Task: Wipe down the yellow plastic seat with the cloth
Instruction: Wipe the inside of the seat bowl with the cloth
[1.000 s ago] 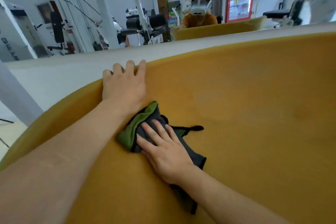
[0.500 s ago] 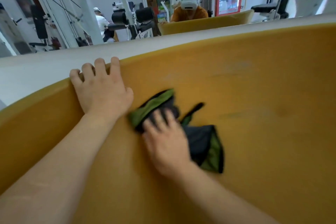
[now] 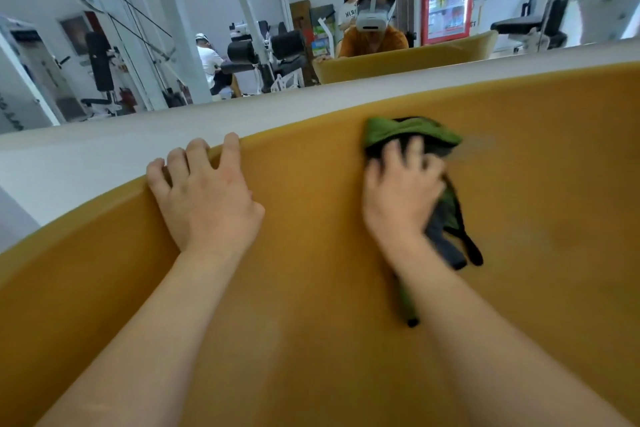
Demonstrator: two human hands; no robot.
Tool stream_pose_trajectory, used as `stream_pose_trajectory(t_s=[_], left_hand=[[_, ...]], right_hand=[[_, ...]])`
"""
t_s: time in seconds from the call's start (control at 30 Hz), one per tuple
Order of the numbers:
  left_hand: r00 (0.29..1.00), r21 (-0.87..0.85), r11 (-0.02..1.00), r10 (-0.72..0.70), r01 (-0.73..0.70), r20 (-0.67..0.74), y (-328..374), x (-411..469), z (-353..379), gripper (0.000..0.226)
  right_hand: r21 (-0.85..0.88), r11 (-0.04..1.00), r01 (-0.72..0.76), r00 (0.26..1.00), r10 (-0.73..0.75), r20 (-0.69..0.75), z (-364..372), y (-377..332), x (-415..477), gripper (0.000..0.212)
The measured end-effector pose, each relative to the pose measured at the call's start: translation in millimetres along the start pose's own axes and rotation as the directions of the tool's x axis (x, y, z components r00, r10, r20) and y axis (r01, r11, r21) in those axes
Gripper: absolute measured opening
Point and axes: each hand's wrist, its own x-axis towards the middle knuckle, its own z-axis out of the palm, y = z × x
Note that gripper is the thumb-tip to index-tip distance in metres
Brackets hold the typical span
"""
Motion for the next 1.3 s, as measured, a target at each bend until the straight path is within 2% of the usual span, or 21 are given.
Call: stream_pose_trajectory(t_s=[0.07, 0.13, 0.23, 0.27, 0.33, 0.4, 0.47, 0.53, 0.6, 0.67, 0.73, 0.8, 0.87, 0.93, 0.97, 1.03, 1.07, 1.1, 1.17, 1.23, 1.3], left_hand=[[1.000, 0.004, 1.000, -0.018, 0.018, 0.005, 0.8, -0.4, 0.0, 0.072], [1.000, -0.009, 1.000, -0.025, 0.025, 0.000, -3.9, -1.3, -0.8, 0.076], [1.000, -0.045, 0.999, -0.007, 0.006, -0.011, -7.1, -3.4, 0.1, 0.080], [1.000, -0.047, 0.999, -0.002, 0.001, -0.012, -5.1, -3.6, 0.5, 0.080], [1.000, -0.046, 0.999, -0.014, 0.014, 0.001, 0.0, -3.6, 0.5, 0.079], [0.999, -0.039, 0.999, -0.033, 0.034, 0.021, 4.1, -3.6, 0.7, 0.080], [0.998, -0.040, 0.998, -0.043, 0.045, 0.046, 9.5, -3.5, -0.1, 0.081], [0.998, -0.048, 0.999, 0.001, 0.002, 0.064, 18.8, -1.6, -0.8, 0.082], [0.989, -0.054, 0.993, 0.107, -0.102, 0.098, 28.2, 5.8, 1.0, 0.082], [0.973, -0.081, 0.981, 0.187, -0.177, 0.138, 36.8, 20.6, 0.9, 0.080], [0.965, -0.125, 0.979, 0.180, -0.158, 0.191, 42.7, 34.3, -3.4, 0.075], [0.963, -0.137, 0.983, 0.149, -0.121, 0.223, 42.2, 40.3, -9.3, 0.073], [0.968, -0.139, 0.986, 0.119, -0.089, 0.222, 39.6, 37.7, -11.8, 0.071], [0.979, -0.114, 0.991, 0.086, -0.066, 0.183, 37.1, 28.9, -11.6, 0.067], [0.985, -0.102, 0.993, 0.075, -0.060, 0.153, 37.5, 22.3, -11.4, 0.065], [0.995, -0.087, 0.995, 0.050, -0.042, 0.091, 40.9, 11.3, -13.2, 0.062], [0.996, -0.080, 0.996, 0.041, -0.035, 0.079, 42.1, 7.6, -14.8, 0.061], [0.996, -0.076, 0.997, 0.035, -0.029, 0.080, 42.0, 5.1, -15.0, 0.061], [0.996, -0.089, 0.996, 0.029, -0.022, 0.080, 40.4, 6.3, -12.5, 0.062], [0.996, -0.117, 0.993, 0.030, -0.020, 0.084, 41.0, 10.1, -11.8, 0.065], [0.994, -0.129, 0.990, 0.067, -0.056, 0.086, 48.8, 13.9, -11.0, 0.069]], right_hand=[[0.094, 0.970, 0.225, 0.974, -0.224, -0.027, 13.8, -52.4, -50.4, 0.040], [0.147, 0.866, 0.478, 0.873, -0.487, 0.027, 22.5, -75.9, -92.9, 0.040], [0.075, 0.738, 0.671, 0.738, -0.674, 0.037, 19.7, -37.7, -63.5, 0.039], [-0.030, 0.741, 0.670, 0.742, -0.669, 0.047, 18.6, -13.8, -47.6, 0.041], [-0.183, 0.828, 0.530, 0.846, -0.530, 0.053, 8.2, 40.2, -16.2, 0.040], [-0.210, 0.919, 0.335, 0.941, -0.314, 0.127, -12.3, 85.3, -8.2, 0.040], [-0.179, 0.971, 0.161, 0.964, -0.116, 0.241, -19.9, 97.1, -35.5, 0.043], [-0.152, 0.953, 0.264, 0.915, -0.198, 0.351, -24.2, 86.3, -86.0, 0.041], [-0.021, 0.877, 0.481, 0.755, -0.401, 0.518, -30.8, 75.1, -137.0, 0.041], [0.105, 0.821, 0.561, 0.605, -0.493, 0.626, -44.6, 83.0, -152.8, 0.041], [0.031, 0.809, 0.587, 0.591, -0.455, 0.666, -58.3, 105.8, -136.4, 0.043], [-0.202, 0.856, 0.476, 0.740, -0.266, 0.618, -68.6, 140.5, -103.4, 0.045], [-0.379, 0.922, 0.082, 0.873, 0.117, 0.473, -83.8, 181.2, -63.3, 0.048], [-0.348, 0.909, -0.231, 0.873, 0.351, 0.338, -87.5, 186.0, -40.6, 0.047], [-0.333, 0.908, -0.252, 0.883, 0.357, 0.306, -78.8, 170.9, -42.9, 0.045], [-0.249, 0.963, -0.103, 0.911, 0.192, 0.364, -57.4, 115.7, -75.0, 0.040], [-0.165, 0.985, 0.050, 0.899, 0.028, 0.436, -48.8, 87.9, -100.2, 0.039], [-0.068, 0.971, 0.228, 0.845, -0.162, 0.509, -43.8, 66.9, -125.9, 0.039], [0.081, 0.875, 0.478, 0.649, -0.414, 0.638, -46.6, 54.6, -155.0, 0.040], [0.086, 0.811, 0.579, 0.579, -0.483, 0.657, -53.1, 75.8, -140.5, 0.042], [-0.059, 0.798, 0.600, 0.665, -0.456, 0.591, -55.7, 114.3, -111.2, 0.041]])
